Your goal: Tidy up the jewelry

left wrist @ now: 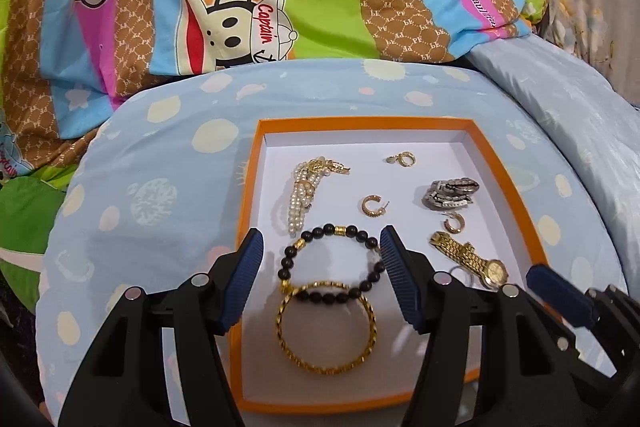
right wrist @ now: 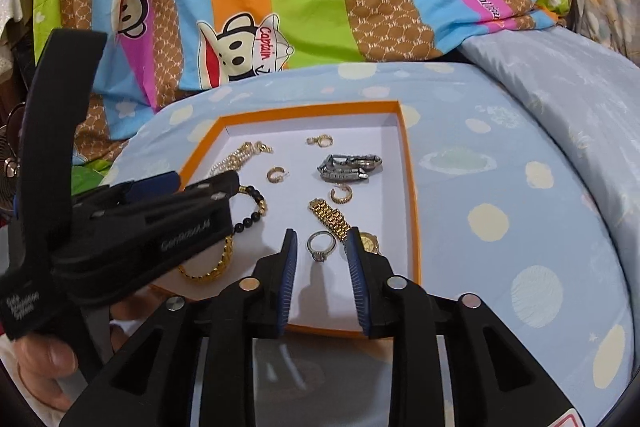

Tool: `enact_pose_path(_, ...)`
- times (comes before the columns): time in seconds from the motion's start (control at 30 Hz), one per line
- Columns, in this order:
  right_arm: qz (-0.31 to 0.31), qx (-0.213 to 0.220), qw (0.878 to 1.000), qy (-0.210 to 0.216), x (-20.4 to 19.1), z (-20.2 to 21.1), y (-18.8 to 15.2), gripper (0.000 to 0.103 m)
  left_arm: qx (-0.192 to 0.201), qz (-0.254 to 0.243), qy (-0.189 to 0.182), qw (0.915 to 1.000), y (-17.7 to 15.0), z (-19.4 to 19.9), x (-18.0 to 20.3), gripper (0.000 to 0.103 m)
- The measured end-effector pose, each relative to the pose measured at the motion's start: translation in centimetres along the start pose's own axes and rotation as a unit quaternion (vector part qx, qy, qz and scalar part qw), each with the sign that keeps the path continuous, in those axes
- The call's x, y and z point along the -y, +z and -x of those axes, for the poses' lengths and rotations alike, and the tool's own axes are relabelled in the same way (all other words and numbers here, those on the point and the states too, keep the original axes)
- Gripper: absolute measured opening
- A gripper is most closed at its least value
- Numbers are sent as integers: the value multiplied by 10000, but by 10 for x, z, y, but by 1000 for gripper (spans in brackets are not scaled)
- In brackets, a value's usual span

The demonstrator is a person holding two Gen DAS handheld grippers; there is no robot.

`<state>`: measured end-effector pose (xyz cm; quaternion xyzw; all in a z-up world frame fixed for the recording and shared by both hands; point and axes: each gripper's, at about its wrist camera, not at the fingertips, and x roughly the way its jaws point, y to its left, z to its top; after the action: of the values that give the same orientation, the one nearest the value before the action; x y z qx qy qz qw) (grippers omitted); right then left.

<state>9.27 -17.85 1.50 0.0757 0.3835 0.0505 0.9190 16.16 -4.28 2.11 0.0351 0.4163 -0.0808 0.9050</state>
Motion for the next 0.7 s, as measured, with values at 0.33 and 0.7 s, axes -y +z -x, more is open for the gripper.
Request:
enact_pose_path(0.33, 114, 485, 9973, -533, -6, 17, -6, 52, 188, -34, 323, 9993, -26, 27, -1, 64)
enact_pose_path(0.7, 97, 506, 9966, -646, -7, 24, -10, 53, 278, -93, 534, 9981, -37, 33, 1, 65)
